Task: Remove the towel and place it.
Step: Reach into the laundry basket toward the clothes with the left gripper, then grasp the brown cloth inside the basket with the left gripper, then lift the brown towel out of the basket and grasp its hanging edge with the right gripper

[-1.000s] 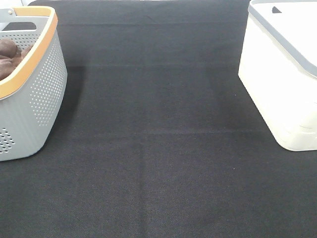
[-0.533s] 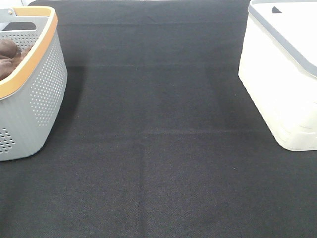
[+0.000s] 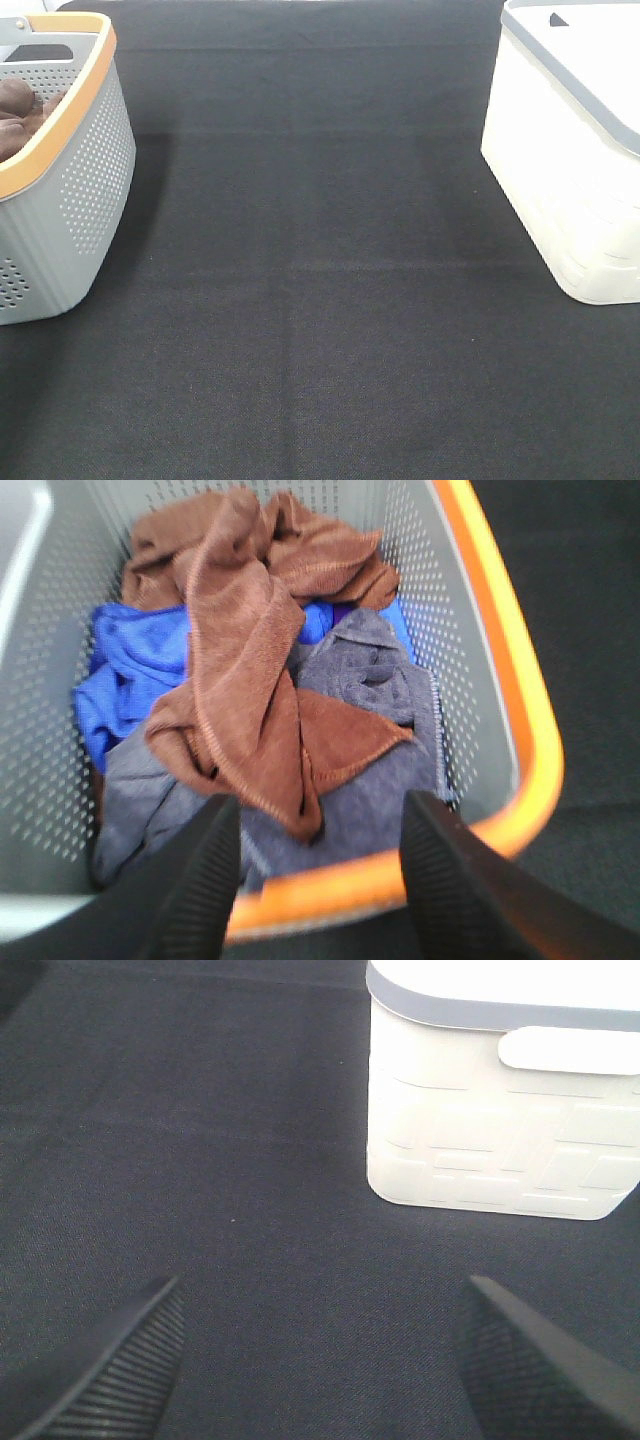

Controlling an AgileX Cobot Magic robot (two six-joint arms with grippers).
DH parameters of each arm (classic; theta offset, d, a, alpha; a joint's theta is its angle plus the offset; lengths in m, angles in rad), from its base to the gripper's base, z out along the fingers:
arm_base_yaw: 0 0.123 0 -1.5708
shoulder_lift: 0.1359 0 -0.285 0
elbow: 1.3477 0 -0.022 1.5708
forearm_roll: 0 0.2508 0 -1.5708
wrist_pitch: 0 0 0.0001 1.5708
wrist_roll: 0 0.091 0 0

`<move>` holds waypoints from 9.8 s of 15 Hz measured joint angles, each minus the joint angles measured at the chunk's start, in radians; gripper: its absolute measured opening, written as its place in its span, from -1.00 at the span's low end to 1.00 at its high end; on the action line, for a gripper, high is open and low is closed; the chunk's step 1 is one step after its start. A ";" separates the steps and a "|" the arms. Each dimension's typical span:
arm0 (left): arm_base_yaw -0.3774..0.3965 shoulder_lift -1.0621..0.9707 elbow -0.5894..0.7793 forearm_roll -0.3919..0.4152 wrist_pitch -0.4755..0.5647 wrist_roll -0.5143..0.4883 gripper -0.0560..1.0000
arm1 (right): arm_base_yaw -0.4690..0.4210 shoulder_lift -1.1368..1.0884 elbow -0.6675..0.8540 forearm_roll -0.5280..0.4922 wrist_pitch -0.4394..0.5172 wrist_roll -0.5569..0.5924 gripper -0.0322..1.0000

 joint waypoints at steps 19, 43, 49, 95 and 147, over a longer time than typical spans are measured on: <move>0.025 0.863 -1.000 0.139 0.550 0.000 0.12 | 0.000 0.000 0.000 0.000 0.000 0.000 0.45; 0.117 1.131 -1.068 0.087 0.254 0.001 -0.56 | 0.000 0.000 0.000 -0.010 0.000 0.000 0.45; 0.117 1.131 -1.068 0.087 0.266 0.030 -0.88 | 0.000 0.000 0.000 -0.010 0.000 0.000 0.45; -0.565 0.678 -1.069 -0.906 -0.153 0.538 -0.89 | 0.574 1.174 -0.282 0.697 -0.801 -0.906 0.36; -0.689 0.673 -1.069 -0.645 -0.063 0.538 -0.89 | 0.921 1.628 -0.447 1.092 -1.755 -0.724 0.35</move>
